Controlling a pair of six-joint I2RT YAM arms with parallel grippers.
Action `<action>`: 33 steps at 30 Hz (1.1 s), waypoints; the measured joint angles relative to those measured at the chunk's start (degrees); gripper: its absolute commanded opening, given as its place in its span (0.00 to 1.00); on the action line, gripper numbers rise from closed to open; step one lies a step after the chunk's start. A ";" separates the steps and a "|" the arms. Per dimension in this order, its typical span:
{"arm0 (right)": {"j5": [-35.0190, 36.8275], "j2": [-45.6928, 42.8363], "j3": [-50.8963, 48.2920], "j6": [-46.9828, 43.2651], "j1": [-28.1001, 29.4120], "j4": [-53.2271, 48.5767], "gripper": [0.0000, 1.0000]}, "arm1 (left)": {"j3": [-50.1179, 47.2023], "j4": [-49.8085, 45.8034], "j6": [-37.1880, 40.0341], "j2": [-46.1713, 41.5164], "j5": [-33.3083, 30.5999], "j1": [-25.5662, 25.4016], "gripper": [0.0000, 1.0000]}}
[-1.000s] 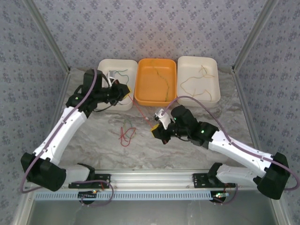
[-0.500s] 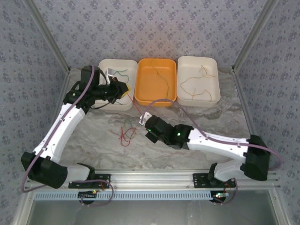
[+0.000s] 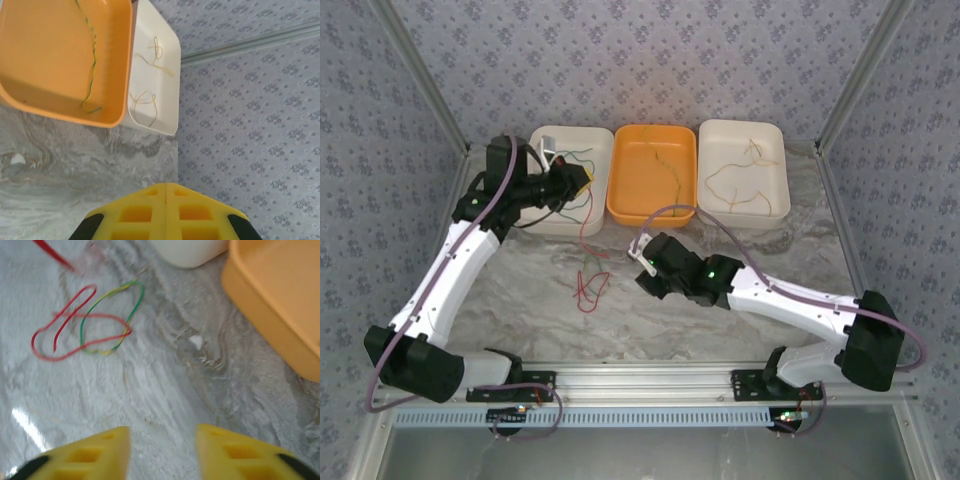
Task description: Untangle the cables
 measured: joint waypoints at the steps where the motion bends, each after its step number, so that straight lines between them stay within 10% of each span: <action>1: -1.51 -0.83 -1.09 0.20 -0.42 -0.04 0.51 | 0.11 0.39 0.13 0.00 -0.17 -0.02 0.00; 13: -13.75 -12.02 -1.84 7.17 -25.49 6.88 0.56 | -0.02 1.03 1.62 -1.31 -1.99 -0.24 0.00; 33: -7.58 58.97 59.28 5.73 -34.67 -0.72 0.61 | -5.62 -0.31 5.09 -9.66 -4.96 -3.52 0.00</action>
